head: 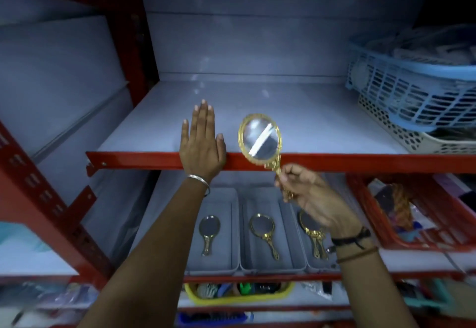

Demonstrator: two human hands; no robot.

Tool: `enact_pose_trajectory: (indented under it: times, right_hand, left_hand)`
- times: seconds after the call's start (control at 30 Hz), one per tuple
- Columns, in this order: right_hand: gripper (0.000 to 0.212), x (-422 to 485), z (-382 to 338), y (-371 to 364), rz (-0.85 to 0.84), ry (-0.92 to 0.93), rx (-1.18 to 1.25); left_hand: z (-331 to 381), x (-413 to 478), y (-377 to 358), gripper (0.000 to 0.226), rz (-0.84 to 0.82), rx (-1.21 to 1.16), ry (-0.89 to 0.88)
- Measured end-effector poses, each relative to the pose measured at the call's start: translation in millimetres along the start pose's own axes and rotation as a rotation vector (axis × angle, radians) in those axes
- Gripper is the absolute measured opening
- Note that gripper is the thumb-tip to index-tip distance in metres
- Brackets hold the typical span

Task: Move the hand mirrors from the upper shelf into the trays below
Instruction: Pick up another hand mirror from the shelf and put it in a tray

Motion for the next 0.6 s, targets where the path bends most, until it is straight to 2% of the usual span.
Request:
enact_pose_trajectory:
  times: [0.03, 0.1, 0.17, 0.23, 0.4, 0.6]
  right_hand:
    - [0.009, -12, 22, 3, -0.024, -0.076, 0.017]
    - [0.014, -32, 66, 20, -0.024, -0.223, 0.014]
    - [0.011, -46, 108, 42, 0.036, -0.355, -0.024]
    - [0.017, -47, 143, 64, 0.139, -0.449, -0.072]
    - [0.034, -5, 205, 91, 0.330, -0.568, -0.281]
    - [0.035, 29, 249, 103, 0.490, -0.606, -0.353]
  left_hand:
    - [0, -1, -1, 0.062, -0.003, 0.000, 0.003]
    - [0, -1, -1, 0.062, -0.006, -0.007, 0.012]
    - [0, -2, 0, 0.062, -0.010, -0.009, 0.017]
    - [0, -2, 0, 0.063, -0.009, -0.015, 0.021]
    - [0, -2, -2, 0.062, 0.002, -0.021, 0.022]
    - [-1, -2, -4, 0.061, 0.038, -0.017, 0.017]
Point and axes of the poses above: each hand's wrist, its own x-axis towards the middle knuckle, its own y-axis out of the back of the hand, z = x × y, the point moved 8 cm from there along x, towards the middle knuckle, and after that the axes turned 7 degrees about x, right-handed, at the moved point
